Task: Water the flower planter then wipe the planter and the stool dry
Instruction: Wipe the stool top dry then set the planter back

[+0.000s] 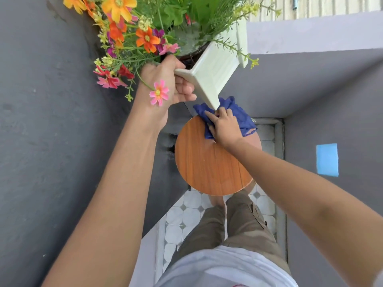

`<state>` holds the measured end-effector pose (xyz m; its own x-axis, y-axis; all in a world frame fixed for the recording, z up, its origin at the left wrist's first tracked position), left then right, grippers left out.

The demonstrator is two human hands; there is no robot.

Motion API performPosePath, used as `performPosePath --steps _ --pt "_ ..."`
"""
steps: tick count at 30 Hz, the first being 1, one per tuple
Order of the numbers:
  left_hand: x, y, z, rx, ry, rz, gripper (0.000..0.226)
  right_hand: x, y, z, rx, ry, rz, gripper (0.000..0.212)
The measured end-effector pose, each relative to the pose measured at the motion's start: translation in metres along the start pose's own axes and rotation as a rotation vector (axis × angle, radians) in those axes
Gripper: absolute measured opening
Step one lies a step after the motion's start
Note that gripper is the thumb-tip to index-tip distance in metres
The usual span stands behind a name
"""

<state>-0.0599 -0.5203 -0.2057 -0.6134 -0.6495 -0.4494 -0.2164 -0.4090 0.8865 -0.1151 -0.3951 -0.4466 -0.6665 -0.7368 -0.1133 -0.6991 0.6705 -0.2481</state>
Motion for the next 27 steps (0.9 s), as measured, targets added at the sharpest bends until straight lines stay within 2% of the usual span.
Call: performPosePath --steps 5,11,14,17,20,21,24,27 --pt "-0.001 -0.005 -0.001 0.007 0.004 -0.012 0.026 -0.019 -0.031 0.011 0.041 -0.060 0.004 0.046" --pt "-0.001 -0.013 0.002 0.005 0.004 -0.027 0.026 -0.104 -0.103 0.035 0.112 -0.185 -0.233 0.044" --pt "-0.002 -0.018 0.003 0.018 -0.013 -0.027 0.026 -0.146 -0.117 0.051 0.093 -0.334 -0.276 0.055" --pt "-0.003 -0.022 0.004 0.025 -0.029 -0.031 0.026 -0.159 -0.094 0.049 0.122 -0.358 -0.125 0.063" --pt "-0.004 -0.025 0.004 0.016 -0.046 -0.026 0.026 -0.154 -0.038 0.033 0.190 -0.245 0.185 0.064" --pt "-0.004 -0.027 0.004 0.018 -0.046 -0.023 0.026 -0.153 -0.022 0.026 0.187 -0.193 0.233 0.062" --pt "-0.005 -0.032 0.006 0.033 -0.048 -0.024 0.025 -0.157 -0.002 0.013 0.077 -0.045 0.207 0.055" --pt "-0.008 -0.037 0.009 0.031 -0.055 -0.028 0.026 -0.165 0.010 0.012 -0.048 -0.054 0.239 0.060"
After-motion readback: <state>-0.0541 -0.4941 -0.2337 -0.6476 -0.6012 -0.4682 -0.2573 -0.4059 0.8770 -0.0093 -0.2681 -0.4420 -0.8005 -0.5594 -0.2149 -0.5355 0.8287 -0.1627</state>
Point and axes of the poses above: each hand's wrist, its own x-axis towards the middle knuckle, its own z-axis out of the palm, y = z × x, the point moved 6 cm from there along x, towards the middle knuckle, and after that the axes turned 9 degrees about -x, right-handed, at the moved point
